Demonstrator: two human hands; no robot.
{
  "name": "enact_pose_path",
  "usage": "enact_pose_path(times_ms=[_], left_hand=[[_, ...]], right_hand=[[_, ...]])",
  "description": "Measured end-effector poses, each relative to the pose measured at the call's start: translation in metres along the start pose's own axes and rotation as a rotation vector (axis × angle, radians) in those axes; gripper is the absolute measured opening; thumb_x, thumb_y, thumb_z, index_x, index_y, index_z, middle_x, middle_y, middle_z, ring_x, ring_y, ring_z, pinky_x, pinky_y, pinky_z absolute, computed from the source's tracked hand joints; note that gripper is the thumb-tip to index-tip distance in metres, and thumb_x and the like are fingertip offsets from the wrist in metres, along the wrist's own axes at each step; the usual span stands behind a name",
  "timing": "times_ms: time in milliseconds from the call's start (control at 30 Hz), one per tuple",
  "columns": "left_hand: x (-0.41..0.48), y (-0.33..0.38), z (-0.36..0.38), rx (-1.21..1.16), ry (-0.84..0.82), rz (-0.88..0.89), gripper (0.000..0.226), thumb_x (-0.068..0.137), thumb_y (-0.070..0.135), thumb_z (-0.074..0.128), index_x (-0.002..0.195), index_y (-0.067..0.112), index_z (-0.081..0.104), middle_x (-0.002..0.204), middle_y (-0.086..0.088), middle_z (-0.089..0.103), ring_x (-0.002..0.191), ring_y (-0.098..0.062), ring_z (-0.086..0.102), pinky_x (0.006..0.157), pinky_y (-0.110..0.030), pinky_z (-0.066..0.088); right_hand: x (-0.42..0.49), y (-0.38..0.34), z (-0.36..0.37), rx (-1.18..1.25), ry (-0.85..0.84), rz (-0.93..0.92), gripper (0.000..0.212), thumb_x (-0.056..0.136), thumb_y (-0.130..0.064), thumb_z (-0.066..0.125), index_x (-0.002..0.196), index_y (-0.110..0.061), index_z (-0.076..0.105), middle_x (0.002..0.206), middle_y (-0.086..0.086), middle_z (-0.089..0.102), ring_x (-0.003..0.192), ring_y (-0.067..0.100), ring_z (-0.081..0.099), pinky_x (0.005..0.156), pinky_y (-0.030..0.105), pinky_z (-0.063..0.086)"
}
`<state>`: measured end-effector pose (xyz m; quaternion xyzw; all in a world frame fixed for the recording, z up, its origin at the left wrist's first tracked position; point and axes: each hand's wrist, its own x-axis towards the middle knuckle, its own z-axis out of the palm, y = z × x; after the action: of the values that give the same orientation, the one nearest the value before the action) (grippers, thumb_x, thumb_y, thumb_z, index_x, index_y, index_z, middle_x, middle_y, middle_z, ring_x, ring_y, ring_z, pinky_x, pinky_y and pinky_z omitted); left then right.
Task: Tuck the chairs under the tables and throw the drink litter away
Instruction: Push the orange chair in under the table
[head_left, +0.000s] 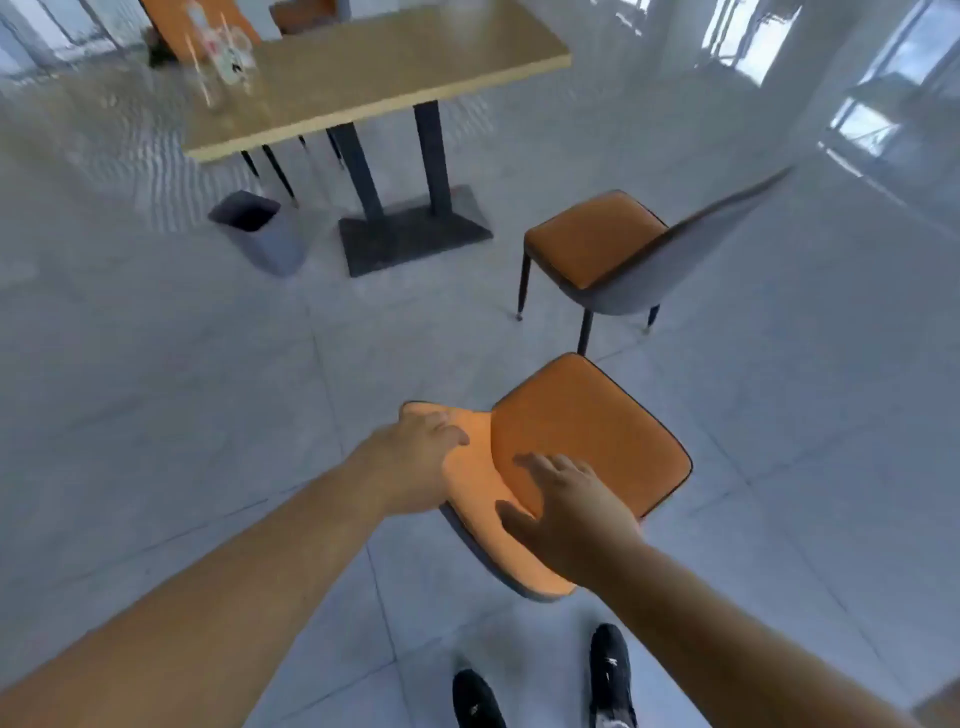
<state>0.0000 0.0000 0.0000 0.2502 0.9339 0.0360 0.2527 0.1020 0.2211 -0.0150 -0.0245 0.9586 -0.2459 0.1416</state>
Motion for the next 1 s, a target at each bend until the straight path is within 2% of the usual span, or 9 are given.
enact_pose_path(times_ms=[100,167,267,333,467,700,800,933,1000], left_hand=[[0.017,-0.010,0.025,0.216,-0.197,0.051,0.073,0.083,0.023,0.063,0.150,0.036,0.038,0.164,-0.001,0.025,0.151,-0.028,0.017,0.113,-0.054,0.033],[0.028,-0.015,0.040,0.279,-0.191,0.079,0.071,0.086,0.019,0.061,0.151,0.036,0.038,0.164,-0.002,0.026,0.152,-0.031,0.012,0.109,-0.058,0.036],[0.043,-0.024,0.049,0.293,-0.140,0.173,0.063,0.088,0.022,0.063,0.146,0.036,0.045,0.152,-0.002,0.043,0.144,-0.031,0.027,0.101,-0.054,0.046],[0.047,-0.032,0.049,0.299,-0.120,0.226,0.057,0.085,0.028,0.066,0.141,0.034,0.053,0.136,0.001,0.054,0.132,-0.026,0.038,0.098,-0.046,0.049],[0.037,-0.031,0.051,0.280,-0.110,0.137,0.039,0.084,0.036,0.066,0.123,0.033,0.065,0.115,0.004,0.059,0.114,-0.021,0.045,0.087,-0.041,0.052],[-0.010,-0.020,0.065,0.095,-0.146,-0.134,0.035,0.091,0.036,0.059,0.124,0.028,0.063,0.113,0.000,0.058,0.113,-0.023,0.045,0.081,-0.038,0.050],[-0.027,-0.015,0.072,-0.085,-0.027,-0.218,0.029,0.092,0.033,0.061,0.120,0.028,0.060,0.110,0.000,0.060,0.111,-0.024,0.051,0.078,-0.037,0.049],[-0.041,-0.020,0.072,-0.232,0.113,-0.268,0.044,0.093,0.034,0.066,0.135,0.039,0.054,0.119,0.005,0.062,0.105,-0.019,0.058,0.083,-0.032,0.048],[-0.044,-0.024,0.073,-0.255,0.154,-0.308,0.047,0.094,0.035,0.066,0.139,0.039,0.052,0.119,0.005,0.062,0.104,-0.019,0.059,0.087,-0.034,0.051]], right_hand=[[-0.005,0.003,0.047,0.040,-0.197,0.071,0.086,0.082,-0.082,0.047,0.154,-0.040,0.025,0.145,-0.006,0.047,0.128,0.027,0.048,0.094,0.043,0.051],[-0.014,0.009,0.078,-0.003,-0.307,0.092,0.085,0.084,-0.073,0.054,0.153,-0.039,0.020,0.138,-0.003,0.048,0.119,0.028,0.052,0.086,0.043,0.052],[-0.019,0.025,0.103,-0.060,-0.334,0.144,0.082,0.092,-0.048,0.056,0.157,-0.037,0.008,0.136,-0.002,0.049,0.111,0.029,0.053,0.080,0.044,0.053],[-0.019,0.033,0.107,-0.057,-0.331,0.161,0.078,0.093,-0.044,0.055,0.158,-0.036,0.011,0.139,-0.002,0.048,0.112,0.029,0.054,0.083,0.046,0.054],[-0.011,0.037,0.103,-0.067,-0.384,0.078,0.076,0.094,-0.034,0.057,0.159,-0.031,0.020,0.152,-0.003,0.038,0.118,0.030,0.053,0.092,0.046,0.052],[0.019,0.049,0.074,-0.201,-0.453,-0.022,0.067,0.097,-0.026,0.053,0.156,-0.044,0.027,0.143,-0.005,0.050,0.119,0.027,0.055,0.094,0.043,0.051],[0.047,0.059,0.051,-0.255,-0.385,0.027,0.063,0.095,-0.017,0.048,0.150,-0.047,0.039,0.143,-0.005,0.055,0.120,0.027,0.057,0.094,0.041,0.051],[0.093,0.061,0.019,-0.342,-0.248,0.030,0.062,0.093,-0.006,0.047,0.146,-0.039,0.050,0.144,-0.007,0.056,0.118,0.025,0.061,0.094,0.035,0.049],[0.111,0.052,0.010,-0.366,-0.230,-0.023,0.052,0.094,-0.010,0.051,0.139,-0.035,0.055,0.136,-0.005,0.060,0.111,0.025,0.062,0.088,0.034,0.051]])
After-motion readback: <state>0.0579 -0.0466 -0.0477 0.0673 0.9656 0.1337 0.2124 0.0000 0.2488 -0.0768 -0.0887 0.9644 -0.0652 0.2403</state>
